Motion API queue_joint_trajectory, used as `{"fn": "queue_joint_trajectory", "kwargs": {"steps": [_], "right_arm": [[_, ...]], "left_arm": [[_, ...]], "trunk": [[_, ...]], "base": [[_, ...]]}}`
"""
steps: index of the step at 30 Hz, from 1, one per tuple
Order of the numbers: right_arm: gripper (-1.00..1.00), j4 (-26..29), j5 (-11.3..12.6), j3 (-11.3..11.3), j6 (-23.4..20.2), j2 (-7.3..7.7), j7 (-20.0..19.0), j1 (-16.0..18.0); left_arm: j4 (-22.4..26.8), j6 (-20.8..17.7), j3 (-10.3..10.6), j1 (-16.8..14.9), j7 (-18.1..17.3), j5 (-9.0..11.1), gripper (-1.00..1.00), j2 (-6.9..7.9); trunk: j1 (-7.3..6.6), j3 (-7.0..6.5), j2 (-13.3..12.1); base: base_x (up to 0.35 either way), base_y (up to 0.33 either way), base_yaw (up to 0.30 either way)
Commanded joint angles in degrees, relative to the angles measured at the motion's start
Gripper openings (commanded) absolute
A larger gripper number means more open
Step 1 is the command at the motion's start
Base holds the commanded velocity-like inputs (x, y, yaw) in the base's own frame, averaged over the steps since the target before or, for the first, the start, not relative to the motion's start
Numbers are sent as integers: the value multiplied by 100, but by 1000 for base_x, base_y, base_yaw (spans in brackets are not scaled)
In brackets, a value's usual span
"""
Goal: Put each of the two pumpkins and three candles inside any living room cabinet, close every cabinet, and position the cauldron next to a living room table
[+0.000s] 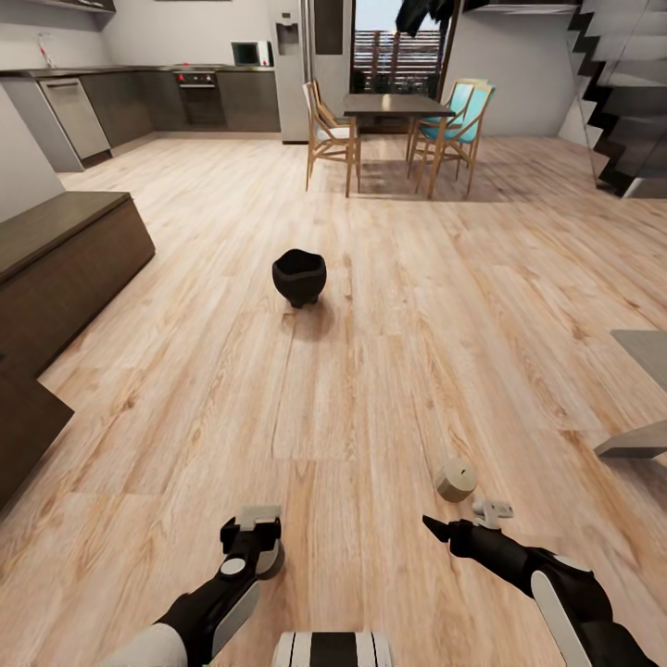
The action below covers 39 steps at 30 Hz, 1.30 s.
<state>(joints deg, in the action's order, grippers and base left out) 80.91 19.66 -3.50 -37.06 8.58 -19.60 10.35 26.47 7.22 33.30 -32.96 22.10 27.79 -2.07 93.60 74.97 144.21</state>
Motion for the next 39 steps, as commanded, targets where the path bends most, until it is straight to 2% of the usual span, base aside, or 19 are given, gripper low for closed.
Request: {"fn": "queue_joint_trajectory", "kwargs": {"steps": [1, 7, 11, 14, 17, 25, 27, 33, 39], "right_arm": [[100, 5, 16, -9, -34, 0, -17, 3], [100, 24, 69, -10, -23, 3, -97, 3], [100, 28, 72, -112, -22, 9, -526, -3], [100, 41, 37, -425, -30, 8, -1049, -30], [100, 45, 19, -559, -34, 10, -1309, -47], [100, 47, 36, -646, -30, 21, -1578, -58], [100, 48, 23, -666, -30, 29, -1847, -59], [100, 48, 26, -761, -37, 83, -2010, -67], [100, 48, 22, -793, -38, 98, -2038, -75]], "left_arm": [[-1, 34, 50, -20, 34, 60, 100, 1], [-13, 38, 59, -33, 28, 60, 100, 3], [-17, 41, 68, -34, 30, 60, 100, -2], [-20, 42, 76, -35, 31, 60, 100, -20], [-25, 43, 78, -35, 31, 52, 100, -26], [-28, 59, 73, -33, 31, 50, 100, -20], [-28, 66, 72, -28, 28, 50, 100, -12], [-28, 69, 71, -27, 9, 46, 100, -6], [-28, 80, 71, -26, 5, 48, 100, -5]], "trunk": [[1, 27, 3], [1, 27, 3], [1, 27, 3], [1, 27, 3], [6, 71, 6], [6, 71, 6], [12, 115, 9], [27, 248, 17], [27, 248, 17]], "base": [[0, 0, 0], [0, 0, 0], [0, 0, 0], [0, 0, 0], [0, 0, 0], [0, 0, 0], [0, 0, 0], [0, 0, 0], [0, 0, 0]]}}
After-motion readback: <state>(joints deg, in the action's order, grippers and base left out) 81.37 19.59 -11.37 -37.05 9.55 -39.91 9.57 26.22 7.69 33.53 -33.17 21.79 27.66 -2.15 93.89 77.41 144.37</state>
